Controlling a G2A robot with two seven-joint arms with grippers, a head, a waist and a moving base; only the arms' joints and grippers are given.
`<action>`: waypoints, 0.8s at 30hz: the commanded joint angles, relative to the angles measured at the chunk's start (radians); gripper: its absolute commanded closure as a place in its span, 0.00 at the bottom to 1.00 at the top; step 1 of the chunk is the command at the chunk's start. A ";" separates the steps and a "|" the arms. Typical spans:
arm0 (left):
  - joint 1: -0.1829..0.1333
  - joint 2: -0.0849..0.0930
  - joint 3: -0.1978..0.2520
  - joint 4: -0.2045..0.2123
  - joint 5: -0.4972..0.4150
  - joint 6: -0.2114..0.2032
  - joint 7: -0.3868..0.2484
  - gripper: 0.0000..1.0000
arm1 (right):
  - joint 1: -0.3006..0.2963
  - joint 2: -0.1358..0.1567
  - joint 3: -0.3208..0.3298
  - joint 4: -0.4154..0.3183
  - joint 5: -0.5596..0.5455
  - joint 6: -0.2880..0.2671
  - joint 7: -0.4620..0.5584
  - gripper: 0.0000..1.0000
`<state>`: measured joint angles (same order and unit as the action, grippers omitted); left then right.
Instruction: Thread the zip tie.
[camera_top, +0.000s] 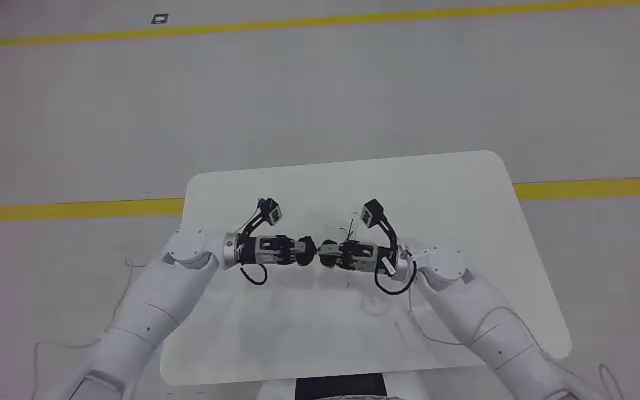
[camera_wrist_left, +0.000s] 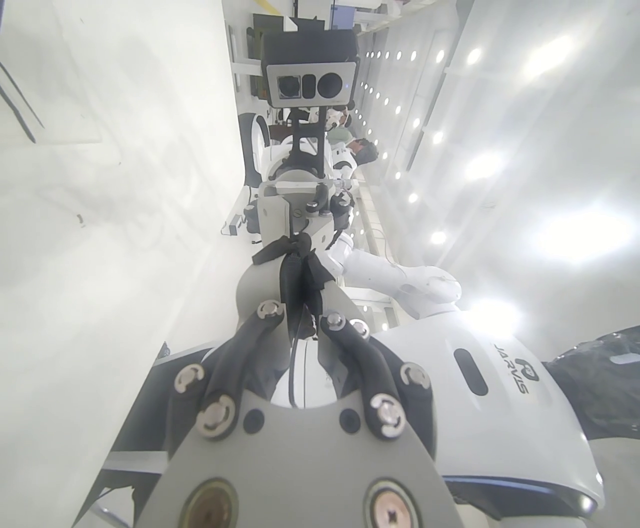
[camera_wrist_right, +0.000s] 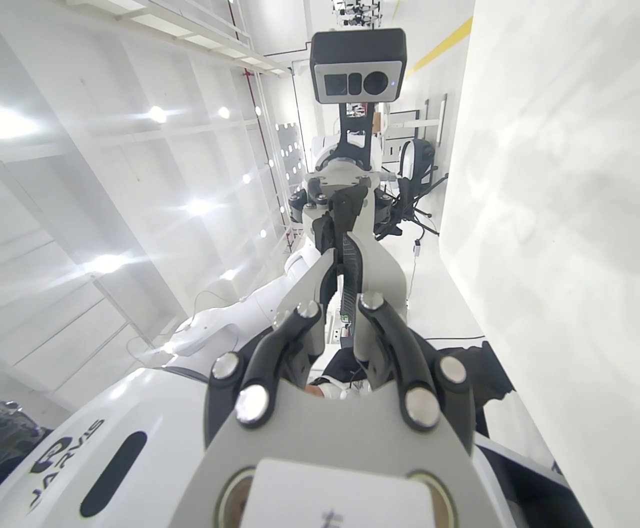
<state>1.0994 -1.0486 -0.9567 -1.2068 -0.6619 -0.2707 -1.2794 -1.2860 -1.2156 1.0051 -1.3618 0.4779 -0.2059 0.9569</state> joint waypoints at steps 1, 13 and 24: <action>0.001 0.001 -0.003 0.001 -0.002 -0.003 -0.001 1.00 | -0.003 0.002 0.009 0.002 0.006 -0.003 -0.001 0.00; 0.012 0.008 -0.010 -0.033 -0.003 -0.020 0.001 1.00 | -0.051 0.016 0.061 -0.009 -0.062 -0.029 -0.119 0.00; 0.023 0.014 -0.034 -0.026 0.018 -0.056 0.066 1.00 | -0.051 0.016 0.061 -0.009 -0.062 -0.029 -0.119 0.00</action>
<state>1.1184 -1.0378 -0.9779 -1.2385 -0.6463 -0.3065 -1.2296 -1.3367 -1.1998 1.0665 -1.3710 0.4162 -0.2345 0.8383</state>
